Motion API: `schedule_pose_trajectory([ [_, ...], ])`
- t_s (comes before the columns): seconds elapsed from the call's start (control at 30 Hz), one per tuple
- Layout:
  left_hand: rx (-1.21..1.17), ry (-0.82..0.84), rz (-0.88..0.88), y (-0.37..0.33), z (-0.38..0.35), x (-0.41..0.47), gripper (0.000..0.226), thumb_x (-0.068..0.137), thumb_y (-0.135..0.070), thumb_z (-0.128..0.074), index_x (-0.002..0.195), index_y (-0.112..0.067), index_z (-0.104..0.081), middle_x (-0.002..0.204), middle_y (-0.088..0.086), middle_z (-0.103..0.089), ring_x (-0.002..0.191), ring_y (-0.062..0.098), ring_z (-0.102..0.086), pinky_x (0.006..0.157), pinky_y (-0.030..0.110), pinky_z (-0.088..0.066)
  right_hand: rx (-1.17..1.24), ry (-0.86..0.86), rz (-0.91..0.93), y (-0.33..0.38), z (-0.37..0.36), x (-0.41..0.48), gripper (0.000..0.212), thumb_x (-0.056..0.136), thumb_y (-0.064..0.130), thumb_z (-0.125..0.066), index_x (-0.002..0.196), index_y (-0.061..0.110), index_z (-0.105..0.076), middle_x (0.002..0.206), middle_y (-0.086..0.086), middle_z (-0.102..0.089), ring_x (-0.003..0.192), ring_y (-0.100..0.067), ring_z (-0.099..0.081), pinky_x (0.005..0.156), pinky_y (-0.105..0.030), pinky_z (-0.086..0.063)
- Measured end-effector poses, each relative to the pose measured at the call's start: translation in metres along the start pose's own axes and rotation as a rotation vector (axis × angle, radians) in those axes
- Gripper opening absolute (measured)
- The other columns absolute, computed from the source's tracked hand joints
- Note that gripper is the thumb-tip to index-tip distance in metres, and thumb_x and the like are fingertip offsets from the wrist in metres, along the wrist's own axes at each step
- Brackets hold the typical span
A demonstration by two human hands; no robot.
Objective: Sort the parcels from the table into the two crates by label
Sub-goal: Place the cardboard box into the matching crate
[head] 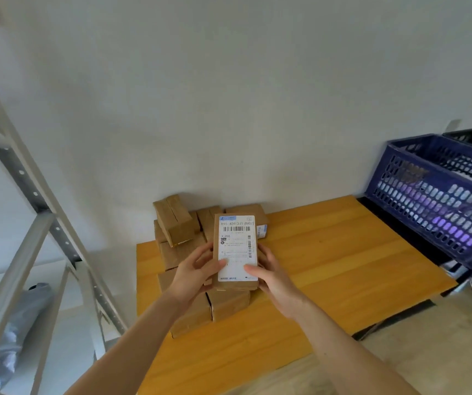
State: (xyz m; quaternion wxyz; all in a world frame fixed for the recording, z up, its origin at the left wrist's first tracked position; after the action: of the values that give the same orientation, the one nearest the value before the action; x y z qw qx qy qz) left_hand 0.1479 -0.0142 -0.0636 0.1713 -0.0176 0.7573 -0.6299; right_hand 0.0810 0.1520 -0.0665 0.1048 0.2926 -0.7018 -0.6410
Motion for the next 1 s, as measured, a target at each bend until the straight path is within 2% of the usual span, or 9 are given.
schedule_pose_trajectory([
  [0.23, 0.044, 0.152, -0.002, -0.008, -0.078, 0.028, 0.058, 0.079, -0.028, -0.075, 0.130, -0.038, -0.049, 0.122, -0.011, -0.065, 0.102, 0.015, -0.069, 0.091, 0.044, -0.054, -0.021, -0.169, -0.010, 0.020, 0.071, -0.025, 0.063, 0.090, 0.013, -0.064, 0.139, 0.039, -0.034, 0.121, 0.019, -0.062, 0.107, -0.004, -0.061, 0.077, -0.021, -0.050],
  [0.33, 0.043, 0.232, 0.006, -0.008, -0.120, 0.039, 0.067, 0.074, -0.029, -0.077, 0.134, -0.035, -0.048, 0.126, -0.007, -0.064, 0.103, 0.019, -0.069, 0.091, 0.047, -0.054, -0.023, -0.231, -0.046, 0.026, 0.106, -0.042, 0.065, 0.090, 0.020, -0.065, 0.138, 0.048, -0.030, 0.124, 0.025, -0.057, 0.109, -0.005, -0.055, 0.098, -0.046, -0.043],
  [0.4, 0.050, 0.264, 0.020, -0.008, -0.150, 0.045, 0.071, 0.070, -0.032, -0.079, 0.133, -0.035, -0.049, 0.126, -0.007, -0.064, 0.105, 0.020, -0.068, 0.090, 0.047, -0.055, -0.013, -0.277, -0.045, 0.030, 0.133, -0.054, 0.069, 0.089, 0.021, -0.066, 0.140, 0.049, -0.029, 0.124, 0.024, -0.058, 0.111, -0.007, -0.054, 0.101, -0.052, -0.039],
  [0.47, 0.073, 0.309, 0.022, -0.007, -0.183, 0.049, 0.074, 0.069, -0.035, -0.080, 0.135, -0.035, -0.047, 0.127, -0.008, -0.063, 0.106, 0.018, -0.067, 0.084, 0.041, -0.057, 0.016, -0.323, -0.020, 0.036, 0.159, -0.068, 0.070, 0.089, 0.018, -0.066, 0.142, 0.045, -0.029, 0.123, 0.021, -0.059, 0.107, -0.004, -0.056, 0.089, -0.036, -0.047],
  [0.53, 0.097, 0.352, 0.009, -0.010, -0.218, 0.050, 0.074, 0.071, -0.035, -0.079, 0.137, -0.034, -0.046, 0.129, -0.009, -0.062, 0.105, 0.016, -0.067, 0.072, 0.029, -0.058, 0.036, -0.358, 0.021, 0.043, 0.187, -0.083, 0.068, 0.090, 0.012, -0.064, 0.141, 0.041, -0.029, 0.122, 0.017, -0.060, 0.101, 0.000, -0.057, 0.065, -0.016, -0.050],
  [0.6, 0.108, 0.378, -0.004, -0.012, -0.254, 0.051, 0.074, 0.071, -0.034, -0.078, 0.138, -0.034, -0.046, 0.129, -0.009, -0.061, 0.106, 0.017, -0.067, 0.069, 0.027, -0.057, 0.046, -0.395, 0.046, 0.053, 0.216, -0.099, 0.067, 0.090, 0.009, -0.063, 0.141, 0.038, -0.030, 0.123, 0.013, -0.059, 0.100, -0.001, -0.058, 0.053, -0.010, -0.048],
  [0.73, 0.126, 0.404, -0.031, -0.014, -0.325, 0.049, 0.072, 0.070, -0.035, -0.079, 0.134, -0.038, -0.049, 0.128, -0.007, -0.062, 0.108, 0.020, -0.066, 0.083, 0.040, -0.058, 0.065, -0.463, 0.077, 0.066, 0.279, -0.126, 0.068, 0.088, 0.008, -0.065, 0.139, 0.038, -0.032, 0.121, 0.011, -0.058, 0.100, -0.005, -0.058, 0.053, -0.012, -0.050],
  [0.9, 0.136, 0.402, -0.042, -0.004, -0.420, 0.044, 0.057, 0.081, -0.027, -0.074, 0.132, -0.038, -0.051, 0.125, -0.007, -0.063, 0.106, 0.018, -0.066, 0.078, 0.035, -0.059, 0.035, -0.506, 0.071, 0.070, 0.361, -0.162, 0.071, 0.085, 0.020, -0.071, 0.138, 0.048, -0.033, 0.126, 0.015, -0.057, 0.114, -0.013, -0.055, 0.083, -0.035, -0.048],
  [1.0, 0.117, 0.398, -0.019, 0.007, -0.474, 0.039, 0.057, 0.081, -0.027, -0.074, 0.132, -0.038, -0.051, 0.126, -0.007, -0.062, 0.106, 0.017, -0.066, 0.076, 0.034, -0.058, 0.032, -0.504, 0.076, 0.076, 0.408, -0.189, 0.072, 0.084, 0.015, -0.071, 0.140, 0.040, -0.033, 0.128, 0.009, -0.057, 0.109, -0.011, -0.057, 0.070, -0.025, -0.051],
])
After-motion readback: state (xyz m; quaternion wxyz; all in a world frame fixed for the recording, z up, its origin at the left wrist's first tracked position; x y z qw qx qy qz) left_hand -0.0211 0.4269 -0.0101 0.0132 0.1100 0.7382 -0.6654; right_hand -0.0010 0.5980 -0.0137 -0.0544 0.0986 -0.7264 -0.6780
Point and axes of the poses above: each hand's wrist, its own x-axis towards the middle knuckle, its own z-axis out of the back of the hand, y = z × x, the point moved 4 cm from there along x, towards the middle knuckle
